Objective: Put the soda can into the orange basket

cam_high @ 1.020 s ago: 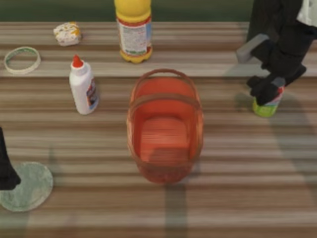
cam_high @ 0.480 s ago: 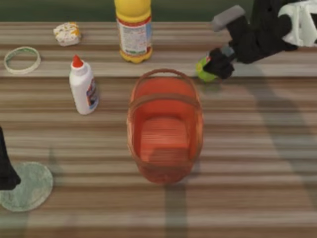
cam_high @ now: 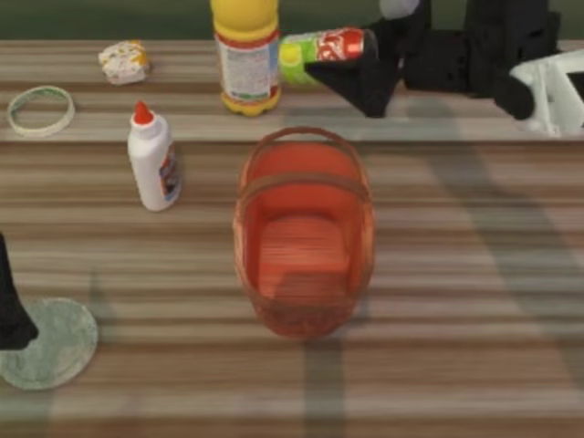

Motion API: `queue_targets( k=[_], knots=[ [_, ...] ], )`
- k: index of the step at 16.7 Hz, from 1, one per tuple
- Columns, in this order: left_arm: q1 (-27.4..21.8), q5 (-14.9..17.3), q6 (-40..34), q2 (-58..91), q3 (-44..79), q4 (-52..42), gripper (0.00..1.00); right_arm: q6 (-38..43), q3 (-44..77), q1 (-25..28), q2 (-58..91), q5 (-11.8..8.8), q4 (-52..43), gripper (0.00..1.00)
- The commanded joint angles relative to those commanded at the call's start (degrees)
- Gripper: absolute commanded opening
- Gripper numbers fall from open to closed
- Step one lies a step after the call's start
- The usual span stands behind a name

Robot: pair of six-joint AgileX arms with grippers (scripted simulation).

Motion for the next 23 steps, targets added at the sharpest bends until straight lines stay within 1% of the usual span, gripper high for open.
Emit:
queue_targets(
  k=[2, 4, 6, 7, 8, 14, 16, 20, 23],
  knots=[
    [0.0, 0.0, 0.0, 0.0, 0.0, 0.0, 1.0, 2.78, -3.57, 0.66, -2.27, -5.2, 9.0, 0.0],
    [0.0, 0.0, 0.0, 0.0, 0.0, 0.0, 1.0, 4.89, -6.34, 1.18, -4.32, -9.34, 15.64, 0.0],
    [0.0, 0.0, 0.0, 0.0, 0.0, 0.0, 1.0, 6.23, -8.12, 1.53, -5.84, -12.16, 19.85, 0.0],
    [0.0, 0.0, 0.0, 0.0, 0.0, 0.0, 1.0, 6.6, -8.61, 1.64, -6.3, -12.99, 21.04, 0.0],
    [0.0, 0.0, 0.0, 0.0, 0.0, 0.0, 1.0, 6.77, -8.84, 1.69, -6.53, -13.4, 21.61, 0.0],
    [0.0, 0.0, 0.0, 0.0, 0.0, 0.0, 1.0, 6.82, -8.84, 1.47, -5.36, -13.47, 22.45, 0.0],
    [0.0, 0.0, 0.0, 0.0, 0.0, 0.0, 1.0, 6.78, -9.64, 1.53, -2.57, -13.43, 25.81, 0.0],
    [0.0, 0.0, 0.0, 0.0, 0.0, 0.0, 1.0, 6.63, -12.17, 1.8, 4.69, -13.3, 36.3, 0.0],
    [0.0, 0.0, 0.0, 0.0, 0.0, 0.0, 1.0, 6.52, -13.41, 1.95, 7.6, -13.17, 39.91, 0.0]
  ],
)
